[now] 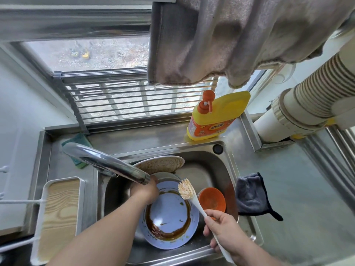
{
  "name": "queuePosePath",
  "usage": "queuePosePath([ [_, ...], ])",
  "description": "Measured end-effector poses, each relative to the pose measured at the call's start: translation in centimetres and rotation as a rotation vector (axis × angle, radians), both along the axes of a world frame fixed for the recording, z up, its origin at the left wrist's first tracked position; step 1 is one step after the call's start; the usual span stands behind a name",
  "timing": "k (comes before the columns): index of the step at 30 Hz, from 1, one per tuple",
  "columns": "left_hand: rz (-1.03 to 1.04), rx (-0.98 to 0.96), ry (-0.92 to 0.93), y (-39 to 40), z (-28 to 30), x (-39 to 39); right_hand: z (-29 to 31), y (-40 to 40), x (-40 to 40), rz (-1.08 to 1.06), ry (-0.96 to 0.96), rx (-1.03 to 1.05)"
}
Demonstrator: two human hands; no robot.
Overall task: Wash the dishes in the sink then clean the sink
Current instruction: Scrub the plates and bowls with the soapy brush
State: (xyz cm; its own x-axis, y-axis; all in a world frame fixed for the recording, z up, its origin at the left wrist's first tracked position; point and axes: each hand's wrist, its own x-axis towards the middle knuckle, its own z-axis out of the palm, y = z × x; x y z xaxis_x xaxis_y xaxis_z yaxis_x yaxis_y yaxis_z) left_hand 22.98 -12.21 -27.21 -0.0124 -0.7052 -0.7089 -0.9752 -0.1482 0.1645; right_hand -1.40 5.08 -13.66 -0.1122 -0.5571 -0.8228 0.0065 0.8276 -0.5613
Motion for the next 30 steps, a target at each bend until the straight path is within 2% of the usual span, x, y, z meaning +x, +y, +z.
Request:
queuePosePath([
  [3, -0.052, 0.033, -0.054, 1.1, 0.2, -0.7, 0.1, 0.0, -0.1, 0.000, 0.014, 0.006],
  [5, -0.089, -0.022, -0.130, 1.5, 1.1, -1.3, 0.2, 0.0, -0.1, 0.002, 0.010, 0.009],
  [10, -0.080, -0.073, -0.022, 1.0, 3.5, -0.3, 0.2, 0.3, -0.1, -0.027, -0.007, 0.012],
  [12, 0.066, -0.025, 0.181, 0.6, 4.4, 0.6, 0.1, 0.5, 0.1, -0.027, -0.013, 0.005],
  [15, 0.393, 0.105, 0.557, 1.6, 6.0, 2.2, 0.7, 0.4, 0.1, -0.026, -0.021, -0.005],
  [21, 0.635, 0.082, 0.833, 4.2, 11.5, 4.2, 3.1, 0.0, -0.8, 0.001, -0.001, -0.040],
  [25, 0.505, -0.016, 0.921, 6.6, 15.1, 4.3, 4.8, -0.1, -1.4, -0.008, -0.026, -0.045],
  [27, 0.345, -0.090, 0.858, 7.9, 15.3, 4.4, 5.2, 0.0, -1.7, -0.007, -0.026, -0.049],
  [29, 0.177, -0.176, 0.694, 8.8, 15.3, 4.3, 5.3, 0.2, -1.9, -0.004, -0.025, -0.049],
  [30, 0.166, -0.188, 0.604, 9.3, 15.9, 4.1, 5.4, 0.4, -1.9, -0.003, -0.026, -0.048],
])
